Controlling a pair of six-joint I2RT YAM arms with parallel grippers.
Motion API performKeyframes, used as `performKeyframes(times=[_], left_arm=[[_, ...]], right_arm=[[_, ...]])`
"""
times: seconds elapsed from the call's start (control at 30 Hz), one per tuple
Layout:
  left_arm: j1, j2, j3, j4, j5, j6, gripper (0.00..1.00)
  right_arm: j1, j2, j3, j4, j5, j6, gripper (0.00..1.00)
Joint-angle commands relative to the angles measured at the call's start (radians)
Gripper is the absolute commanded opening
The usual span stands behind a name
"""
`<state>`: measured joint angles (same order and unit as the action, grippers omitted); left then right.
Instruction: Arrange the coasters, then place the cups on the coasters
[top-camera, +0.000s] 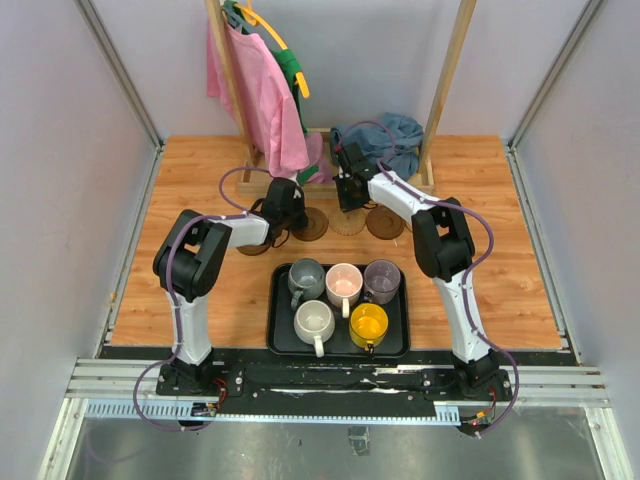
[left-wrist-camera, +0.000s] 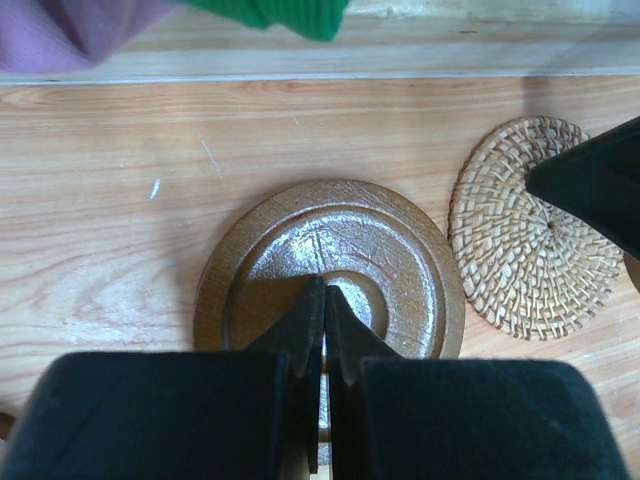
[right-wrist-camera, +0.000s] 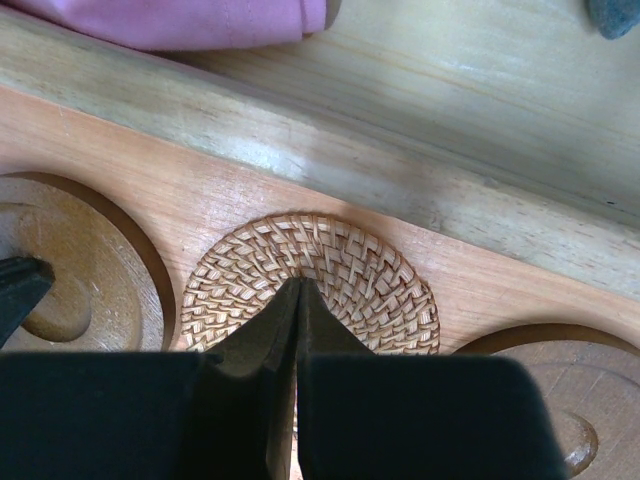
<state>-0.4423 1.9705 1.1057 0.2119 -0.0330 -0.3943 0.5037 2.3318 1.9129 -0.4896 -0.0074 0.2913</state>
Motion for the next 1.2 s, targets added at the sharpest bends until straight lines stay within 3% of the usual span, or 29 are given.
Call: performKeyframes(times=[0.0,1.17], left_arm=[[0.024,0.025,-0.009,-0.075,-0.081,0.015,0.00],[0.037,-0.020,-0.026,-0.035,-0.024,0.010,0.01]], right_arm=[[0.012,0.077,-0.060,-0.082,0.007,-0.015,0.01],[0.077,0.006,-0.065,-0.073,-0.010,-0.024,0.01]])
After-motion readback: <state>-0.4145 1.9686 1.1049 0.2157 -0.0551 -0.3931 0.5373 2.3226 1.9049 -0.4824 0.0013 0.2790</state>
